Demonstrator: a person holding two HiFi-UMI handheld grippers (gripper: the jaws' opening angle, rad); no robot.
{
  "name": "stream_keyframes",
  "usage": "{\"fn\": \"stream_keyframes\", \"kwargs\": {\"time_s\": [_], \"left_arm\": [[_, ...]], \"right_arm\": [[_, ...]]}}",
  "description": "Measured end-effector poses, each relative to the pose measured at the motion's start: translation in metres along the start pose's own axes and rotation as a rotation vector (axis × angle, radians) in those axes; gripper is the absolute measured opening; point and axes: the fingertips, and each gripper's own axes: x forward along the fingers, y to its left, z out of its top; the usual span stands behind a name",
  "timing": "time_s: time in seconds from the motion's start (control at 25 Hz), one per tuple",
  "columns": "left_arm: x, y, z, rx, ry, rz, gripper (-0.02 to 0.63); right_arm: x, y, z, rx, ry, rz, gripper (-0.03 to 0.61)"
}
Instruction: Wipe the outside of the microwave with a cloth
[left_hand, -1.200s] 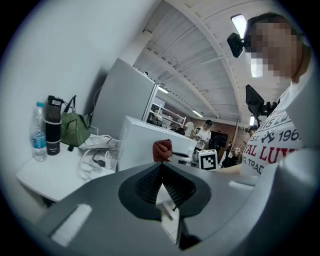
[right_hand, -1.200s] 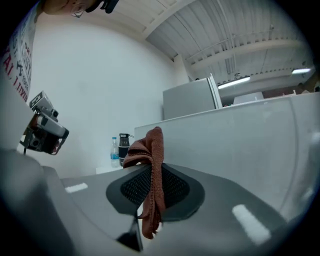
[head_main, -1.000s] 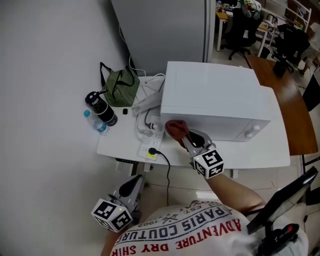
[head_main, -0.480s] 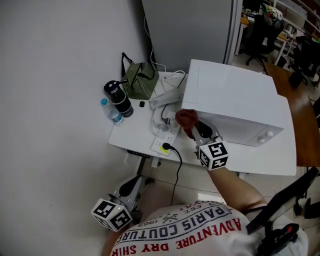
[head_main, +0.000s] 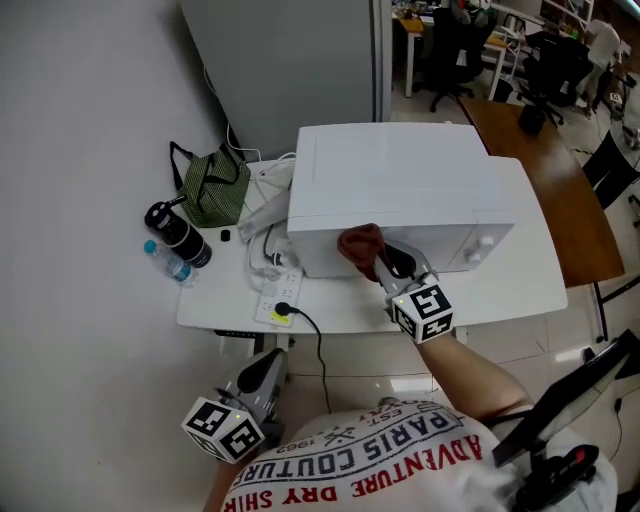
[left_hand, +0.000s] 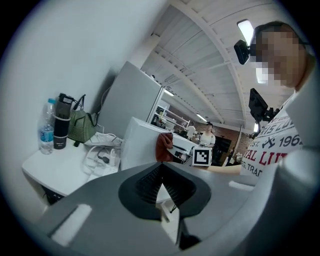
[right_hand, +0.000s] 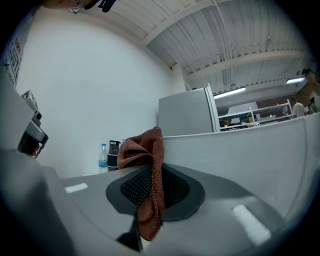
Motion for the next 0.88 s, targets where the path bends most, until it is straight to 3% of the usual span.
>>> {"fn": "stream_keyframes", "kwargs": {"time_s": [0.24, 0.52, 0.72, 0.88], "left_arm": [[0.05, -0.037, 0.0, 0.034, 0.054, -0.135, 0.002], [0.087, -0.07, -0.003, 0.065, 0.101, -0.222, 0.002], [0.101, -0.08, -0.004, 0.068, 0.103, -0.254, 0.002], [0.104, -0.081, -0.002, 0.068, 0.108, -0.239, 0.002]], "right_arm": [[-0.058, -0.065, 0.0, 0.017, 0.004, -0.147, 0.046], [-0.115, -0.127, -0.001, 0.045, 0.006, -0.285, 0.046], [-0.139, -0.152, -0.005, 0.056, 0.024, -0.342, 0.046], [-0.142, -0.155, -0.005, 0.058, 0.037, -0.33, 0.044]]}}
